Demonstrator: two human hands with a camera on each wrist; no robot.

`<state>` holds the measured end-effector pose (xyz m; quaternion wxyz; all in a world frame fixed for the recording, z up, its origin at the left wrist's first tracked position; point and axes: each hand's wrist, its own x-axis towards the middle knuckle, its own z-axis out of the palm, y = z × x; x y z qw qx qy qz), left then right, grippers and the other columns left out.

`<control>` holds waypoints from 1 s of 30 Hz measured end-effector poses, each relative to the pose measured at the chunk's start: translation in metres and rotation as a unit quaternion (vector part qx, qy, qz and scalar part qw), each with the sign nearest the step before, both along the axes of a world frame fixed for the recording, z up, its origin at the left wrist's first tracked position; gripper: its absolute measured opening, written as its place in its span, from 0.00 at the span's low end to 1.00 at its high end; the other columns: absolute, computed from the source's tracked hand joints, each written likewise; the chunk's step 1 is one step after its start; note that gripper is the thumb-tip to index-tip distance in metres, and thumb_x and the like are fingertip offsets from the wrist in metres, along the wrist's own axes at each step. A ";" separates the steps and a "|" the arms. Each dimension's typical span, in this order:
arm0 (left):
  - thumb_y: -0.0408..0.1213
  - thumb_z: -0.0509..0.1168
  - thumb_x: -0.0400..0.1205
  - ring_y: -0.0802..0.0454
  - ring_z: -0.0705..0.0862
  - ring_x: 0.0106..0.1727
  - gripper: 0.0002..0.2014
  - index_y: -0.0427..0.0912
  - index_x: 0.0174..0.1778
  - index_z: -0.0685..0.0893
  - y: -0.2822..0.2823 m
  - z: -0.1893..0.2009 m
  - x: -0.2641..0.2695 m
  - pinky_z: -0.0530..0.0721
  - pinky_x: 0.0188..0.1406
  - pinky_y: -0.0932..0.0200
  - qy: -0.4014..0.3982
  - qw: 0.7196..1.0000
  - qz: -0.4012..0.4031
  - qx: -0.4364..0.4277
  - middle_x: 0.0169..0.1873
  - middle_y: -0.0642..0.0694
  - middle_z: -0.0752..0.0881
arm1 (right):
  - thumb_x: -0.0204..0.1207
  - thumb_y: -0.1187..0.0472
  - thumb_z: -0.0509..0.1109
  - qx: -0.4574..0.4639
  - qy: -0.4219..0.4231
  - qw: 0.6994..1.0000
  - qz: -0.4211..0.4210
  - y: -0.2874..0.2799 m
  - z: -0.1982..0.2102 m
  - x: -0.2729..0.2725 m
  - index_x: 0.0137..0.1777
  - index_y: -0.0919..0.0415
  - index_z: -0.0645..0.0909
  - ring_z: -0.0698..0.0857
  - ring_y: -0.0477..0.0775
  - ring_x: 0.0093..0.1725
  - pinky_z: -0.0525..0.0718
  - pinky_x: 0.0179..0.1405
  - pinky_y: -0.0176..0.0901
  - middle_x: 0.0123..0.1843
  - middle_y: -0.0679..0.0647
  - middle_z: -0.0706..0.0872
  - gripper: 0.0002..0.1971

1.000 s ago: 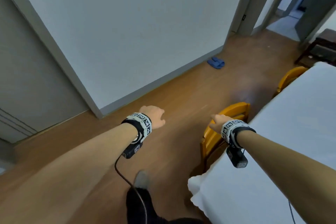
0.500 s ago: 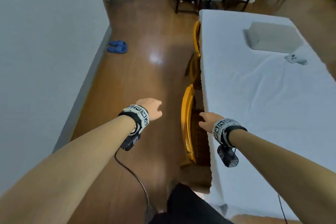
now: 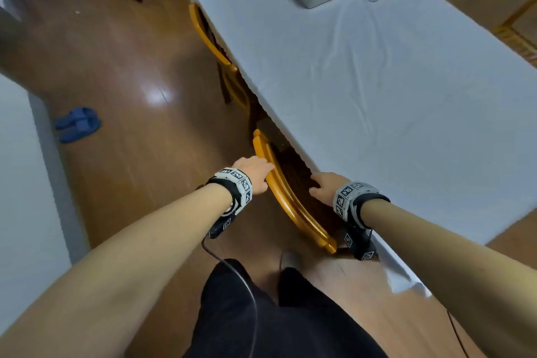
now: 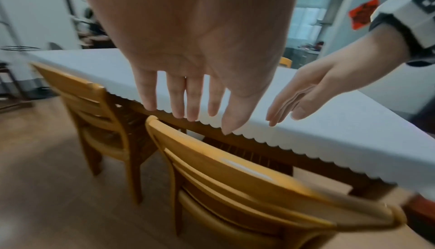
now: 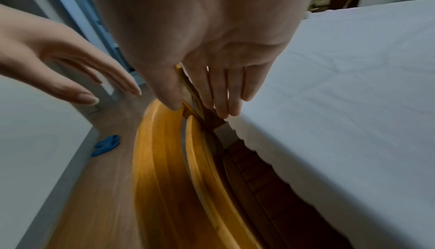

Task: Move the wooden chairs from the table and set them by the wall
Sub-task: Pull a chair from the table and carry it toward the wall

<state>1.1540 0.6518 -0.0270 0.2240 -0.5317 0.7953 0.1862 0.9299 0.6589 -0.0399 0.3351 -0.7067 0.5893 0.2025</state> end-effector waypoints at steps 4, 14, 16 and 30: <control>0.40 0.65 0.83 0.44 0.71 0.78 0.29 0.47 0.82 0.69 -0.026 -0.031 0.007 0.72 0.74 0.47 -0.030 0.990 -0.131 0.032 0.78 0.44 0.71 | 0.87 0.41 0.52 0.008 0.010 0.999 -0.031 0.024 -0.016 0.013 0.76 0.59 0.75 0.82 0.59 0.68 0.80 0.68 0.55 0.73 0.57 0.81 0.28; 0.41 0.69 0.80 0.45 0.79 0.67 0.24 0.47 0.74 0.77 -0.059 -0.096 0.023 0.72 0.72 0.49 0.023 0.934 -0.354 -0.041 0.65 0.46 0.83 | 0.77 0.38 0.69 -0.059 0.026 0.937 -0.342 0.111 -0.076 0.101 0.78 0.57 0.70 0.83 0.59 0.65 0.82 0.63 0.54 0.69 0.56 0.82 0.34; 0.40 0.69 0.81 0.45 0.83 0.58 0.18 0.49 0.67 0.81 -0.068 -0.102 0.022 0.79 0.62 0.50 0.026 0.934 -0.356 -0.032 0.57 0.47 0.85 | 0.75 0.42 0.71 -0.069 0.050 0.931 -0.356 0.105 -0.082 0.105 0.70 0.54 0.74 0.84 0.58 0.58 0.85 0.53 0.51 0.62 0.54 0.84 0.27; 0.38 0.66 0.79 0.45 0.85 0.40 0.11 0.50 0.54 0.89 -0.060 -0.129 0.016 0.76 0.35 0.54 0.006 0.939 -0.335 -0.074 0.37 0.49 0.86 | 0.81 0.50 0.67 -0.086 0.080 0.928 -0.354 0.100 -0.117 0.099 0.58 0.44 0.83 0.85 0.55 0.43 0.74 0.34 0.44 0.45 0.47 0.87 0.08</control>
